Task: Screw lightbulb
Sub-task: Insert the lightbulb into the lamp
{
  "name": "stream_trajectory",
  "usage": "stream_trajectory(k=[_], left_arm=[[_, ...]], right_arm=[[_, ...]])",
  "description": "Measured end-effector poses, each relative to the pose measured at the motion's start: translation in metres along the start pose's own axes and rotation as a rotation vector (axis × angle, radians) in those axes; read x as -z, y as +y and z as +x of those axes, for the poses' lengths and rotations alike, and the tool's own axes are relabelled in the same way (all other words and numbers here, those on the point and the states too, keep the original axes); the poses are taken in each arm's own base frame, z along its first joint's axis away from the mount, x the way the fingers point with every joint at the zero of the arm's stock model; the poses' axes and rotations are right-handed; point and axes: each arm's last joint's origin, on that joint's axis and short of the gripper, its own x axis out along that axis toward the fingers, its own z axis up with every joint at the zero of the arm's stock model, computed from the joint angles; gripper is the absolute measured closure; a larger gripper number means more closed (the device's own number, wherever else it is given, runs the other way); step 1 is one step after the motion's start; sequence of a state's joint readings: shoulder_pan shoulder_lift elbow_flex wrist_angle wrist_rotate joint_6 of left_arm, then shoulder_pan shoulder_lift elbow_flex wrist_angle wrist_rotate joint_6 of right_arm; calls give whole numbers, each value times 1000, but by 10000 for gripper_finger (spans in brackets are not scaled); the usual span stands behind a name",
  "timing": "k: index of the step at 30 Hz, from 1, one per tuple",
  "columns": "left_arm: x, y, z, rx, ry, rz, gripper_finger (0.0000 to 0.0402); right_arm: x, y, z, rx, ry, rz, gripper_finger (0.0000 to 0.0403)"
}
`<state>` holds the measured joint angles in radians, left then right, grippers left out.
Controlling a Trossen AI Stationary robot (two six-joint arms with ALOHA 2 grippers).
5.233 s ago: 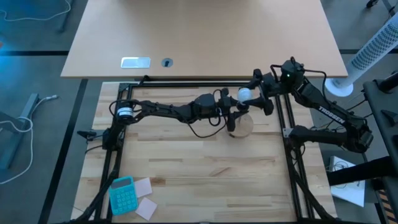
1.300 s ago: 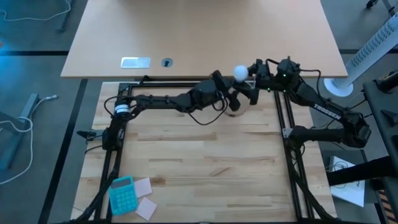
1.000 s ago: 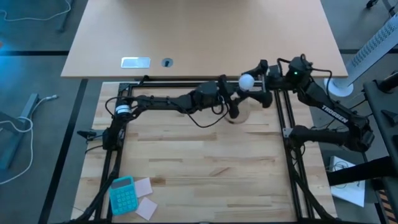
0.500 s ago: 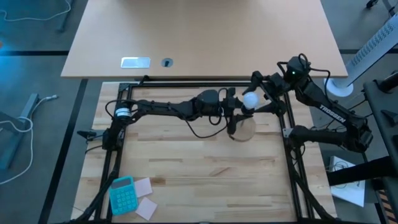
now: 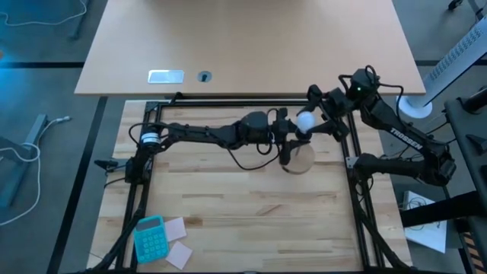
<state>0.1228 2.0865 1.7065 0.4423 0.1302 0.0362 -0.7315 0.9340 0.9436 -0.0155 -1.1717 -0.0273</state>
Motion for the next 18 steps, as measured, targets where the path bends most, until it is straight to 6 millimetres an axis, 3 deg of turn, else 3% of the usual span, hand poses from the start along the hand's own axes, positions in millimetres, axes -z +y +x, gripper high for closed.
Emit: stream_trajectory(k=[6,18], left_arm=[[2,19,-2,-156,18,-1,243],[-5,57,-11,-473,2,-64,243]], right_arm=[[1,-5,-1,165,13,-11,164],[4,-22,3,681,73,-98,165]])
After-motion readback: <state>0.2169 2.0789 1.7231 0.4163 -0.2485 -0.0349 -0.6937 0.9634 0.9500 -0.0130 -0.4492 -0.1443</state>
